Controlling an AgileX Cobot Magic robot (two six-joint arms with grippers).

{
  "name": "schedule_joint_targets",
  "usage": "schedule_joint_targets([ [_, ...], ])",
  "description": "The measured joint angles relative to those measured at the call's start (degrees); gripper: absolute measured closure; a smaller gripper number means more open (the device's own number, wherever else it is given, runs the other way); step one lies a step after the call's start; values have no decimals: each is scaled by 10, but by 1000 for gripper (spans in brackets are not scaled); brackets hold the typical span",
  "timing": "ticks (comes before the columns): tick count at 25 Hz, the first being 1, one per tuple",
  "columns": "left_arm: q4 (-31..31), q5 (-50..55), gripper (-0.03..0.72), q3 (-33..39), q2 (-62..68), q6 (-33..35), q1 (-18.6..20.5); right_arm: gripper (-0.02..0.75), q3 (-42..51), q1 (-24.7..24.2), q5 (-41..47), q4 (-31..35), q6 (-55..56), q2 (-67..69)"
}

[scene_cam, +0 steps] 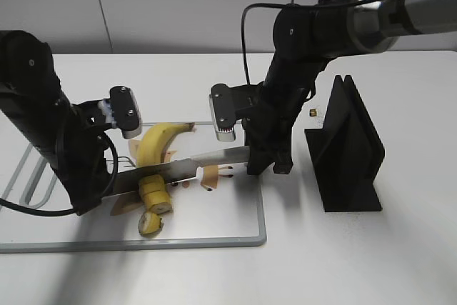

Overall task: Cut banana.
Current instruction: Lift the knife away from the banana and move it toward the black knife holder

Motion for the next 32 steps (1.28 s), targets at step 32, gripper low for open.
schedule_joint_targets([
  [32,21,8,695,6,-57,-5,0,567,3,3,0,2,1,-60],
])
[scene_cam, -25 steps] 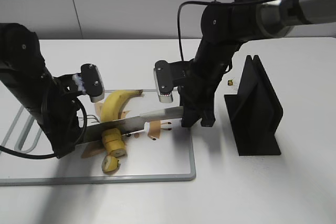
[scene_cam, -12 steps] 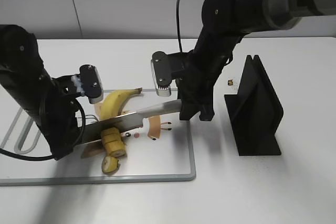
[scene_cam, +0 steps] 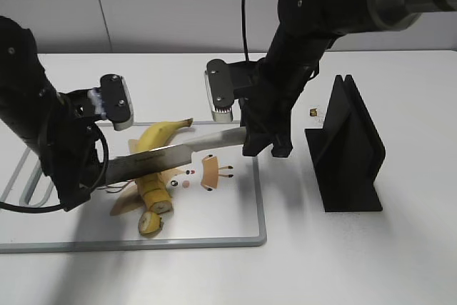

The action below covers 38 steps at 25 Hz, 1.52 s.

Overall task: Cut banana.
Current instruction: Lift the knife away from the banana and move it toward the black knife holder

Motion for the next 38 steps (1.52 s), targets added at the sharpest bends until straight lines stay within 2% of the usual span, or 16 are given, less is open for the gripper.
schedule_joint_targets([
  [23,5,41,695,1,-157,0,-1,567,0,2,42,-5,1,-127],
  [25,5,43,675,1,-163,-1,-1,567,0,2,43,-4,2,-127],
  [28,9,44,543,1,-174,-4,-1,574,0,2,46,-3,6,-127],
  [33,17,51,199,4,-203,-6,-1,577,0,1,46,-6,16,-128],
  [35,31,52,140,4,-221,-6,-1,577,0,0,46,-9,20,-130],
  [38,56,50,112,4,-245,-10,-1,577,0,-1,48,-13,23,-138],
])
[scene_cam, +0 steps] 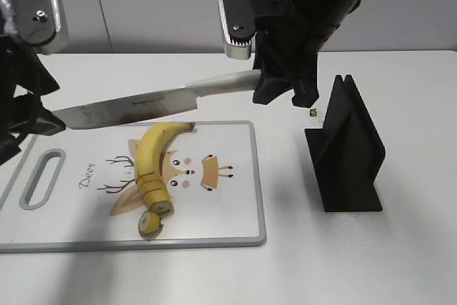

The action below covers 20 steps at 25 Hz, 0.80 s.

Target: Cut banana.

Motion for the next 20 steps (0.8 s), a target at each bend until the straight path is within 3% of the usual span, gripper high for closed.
schedule_joint_targets([
  [7,26,-8,105,0,-55,-61,52,577,-1,0,23,-5,2,-23],
  [13,132,17,105,0,-118,-241,106,577,-1,0,33,-6,57,-56],
  [20,184,173,105,0,-186,-425,111,577,-2,0,78,-31,293,-98],
])
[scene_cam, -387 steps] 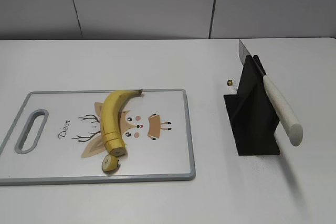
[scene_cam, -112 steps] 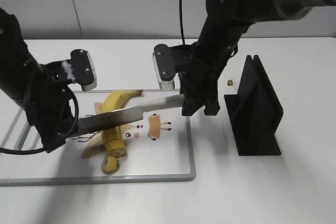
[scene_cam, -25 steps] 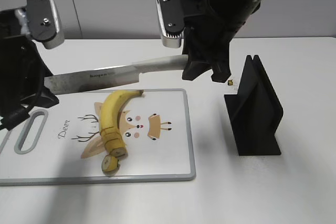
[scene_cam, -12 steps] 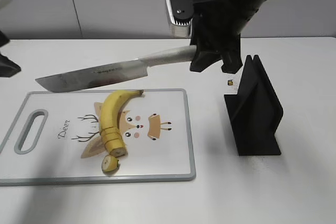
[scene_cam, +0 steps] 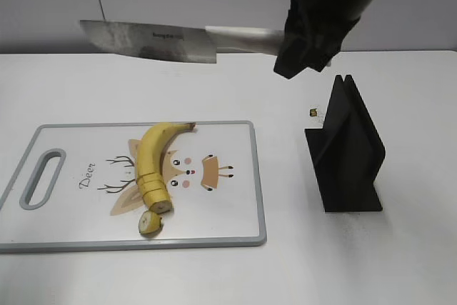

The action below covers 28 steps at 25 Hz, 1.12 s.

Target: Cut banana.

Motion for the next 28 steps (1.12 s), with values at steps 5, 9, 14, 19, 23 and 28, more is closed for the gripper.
schedule_joint_targets([
  [5,-36,75,105,1,-38,-33,22,577,0,0,63,-9,123,-25],
  [9,-99,70,105,15,-92,-36,34,577,11,0,85,-12,232,-49],
  [14,-121,58,105,65,-182,-36,36,577,86,-3,26,-58,366,-112],
  [19,-166,25,105,152,-287,-28,36,577,152,-54,12,-65,446,-150],
  [23,-175,9,105,204,-385,-26,36,577,187,-115,0,-51,468,-179],
  [28,-176,11,105,235,-489,-26,36,577,206,-134,-4,-46,507,-202],
])
